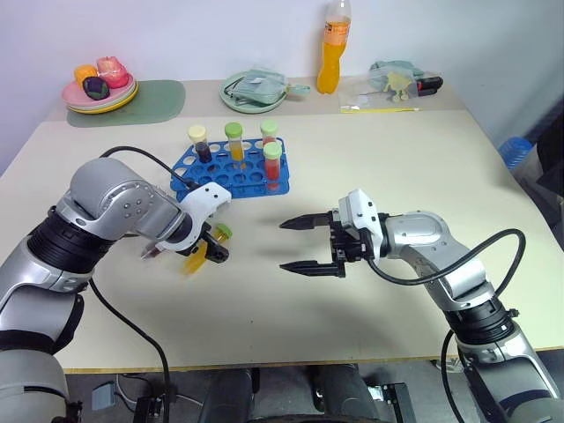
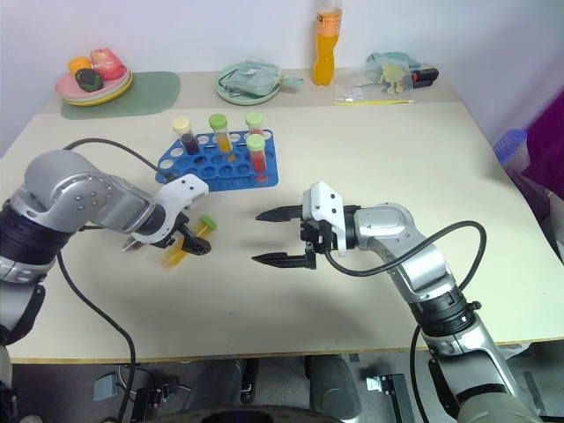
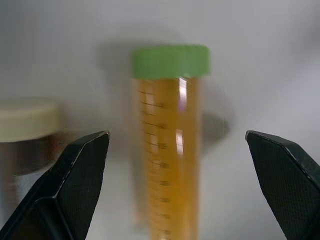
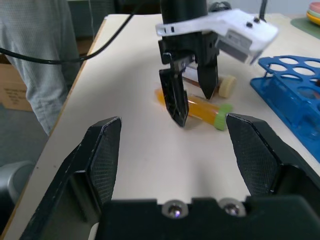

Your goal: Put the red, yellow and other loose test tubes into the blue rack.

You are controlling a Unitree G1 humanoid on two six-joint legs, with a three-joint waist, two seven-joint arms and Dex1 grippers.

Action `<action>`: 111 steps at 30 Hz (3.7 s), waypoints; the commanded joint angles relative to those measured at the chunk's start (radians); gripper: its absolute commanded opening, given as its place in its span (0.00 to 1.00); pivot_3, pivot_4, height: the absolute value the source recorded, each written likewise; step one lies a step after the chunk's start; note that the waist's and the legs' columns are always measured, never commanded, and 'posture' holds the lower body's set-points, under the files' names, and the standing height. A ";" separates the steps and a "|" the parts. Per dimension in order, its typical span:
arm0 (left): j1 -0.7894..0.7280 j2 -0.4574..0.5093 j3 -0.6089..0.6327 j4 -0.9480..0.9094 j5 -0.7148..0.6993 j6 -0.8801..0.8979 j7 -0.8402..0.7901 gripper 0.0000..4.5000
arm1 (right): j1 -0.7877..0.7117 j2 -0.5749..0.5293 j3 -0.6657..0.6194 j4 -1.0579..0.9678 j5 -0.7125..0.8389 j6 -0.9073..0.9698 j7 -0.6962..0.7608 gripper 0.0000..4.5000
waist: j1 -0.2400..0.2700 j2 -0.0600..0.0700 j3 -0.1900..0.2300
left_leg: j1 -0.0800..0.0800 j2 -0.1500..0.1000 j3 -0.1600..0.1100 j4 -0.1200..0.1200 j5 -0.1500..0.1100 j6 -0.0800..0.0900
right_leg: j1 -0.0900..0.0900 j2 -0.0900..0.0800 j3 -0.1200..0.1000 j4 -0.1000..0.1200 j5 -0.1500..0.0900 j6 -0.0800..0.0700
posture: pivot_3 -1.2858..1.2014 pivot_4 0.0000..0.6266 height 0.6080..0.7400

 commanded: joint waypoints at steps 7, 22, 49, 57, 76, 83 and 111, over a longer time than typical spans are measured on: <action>-0.053 0.050 -0.055 -0.004 -0.049 0.008 0.023 0.24 | -0.015 0.019 0.005 -0.010 -0.014 -0.039 0.007 0.83 | 0.000 0.000 0.000 | 0.000 0.000 0.000 0.000 0.000 0.000 | 0.000 0.000 0.000 0.000 0.000 0.000 | 0.52 0.24 0.92; 0.161 0.127 0.437 -0.357 0.107 -0.288 -0.050 0.15 | -0.012 0.020 -0.042 -0.011 -0.022 -0.032 -0.041 0.83 | -0.006 0.000 0.000 | 0.000 0.000 0.001 -0.001 0.000 0.000 | -0.001 0.000 0.000 0.000 0.000 0.000 | 0.52 0.24 0.92; 0.390 -0.741 0.382 0.403 1.117 -1.859 0.219 0.15 | -0.014 0.179 -0.104 0.067 -0.044 -0.023 -0.296 0.83 | 0.026 -0.002 -0.002 | -0.001 -0.004 0.003 0.001 0.000 0.002 | 0.000 -0.004 -0.001 -0.001 0.003 0.003 | 0.52 0.24 0.92; 0.398 -0.783 0.422 0.438 1.102 -1.881 0.168 0.15 | 0.003 0.171 -0.112 0.052 -0.041 -0.020 -0.312 0.83 | 0.024 -0.002 -0.002 | -0.001 -0.004 0.003 0.001 0.000 0.002 | 0.000 -0.004 -0.001 -0.001 0.003 0.003 | 0.52 0.24 0.92; 0.392 -0.862 0.487 0.484 1.082 -1.880 0.130 0.15 | 0.005 0.165 -0.112 0.055 -0.039 -0.026 -0.305 0.83 | 0.024 -0.002 -0.002 | -0.001 -0.004 0.002 0.001 0.000 0.002 | 0.000 -0.004 -0.001 -0.001 0.003 0.003 | 0.52 0.24 0.92; 0.395 -0.880 0.492 0.491 1.081 -1.878 0.103 0.15 | 0.005 0.170 -0.108 0.057 -0.041 -0.028 -0.303 0.83 | 0.024 -0.002 -0.002 | -0.001 -0.004 0.002 0.001 0.000 0.002 | 0.000 -0.004 -0.001 -0.001 0.003 0.003 | 0.52 0.24 0.92; 0.413 -0.882 0.490 0.493 1.132 -1.896 0.113 0.15 | 0.010 0.171 -0.104 0.057 -0.043 -0.029 -0.300 0.83 | 0.024 -0.002 -0.002 | -0.001 -0.004 0.002 0.001 0.000 0.002 | 0.000 -0.004 -0.001 -0.001 0.003 0.003 | 0.52 0.24 0.92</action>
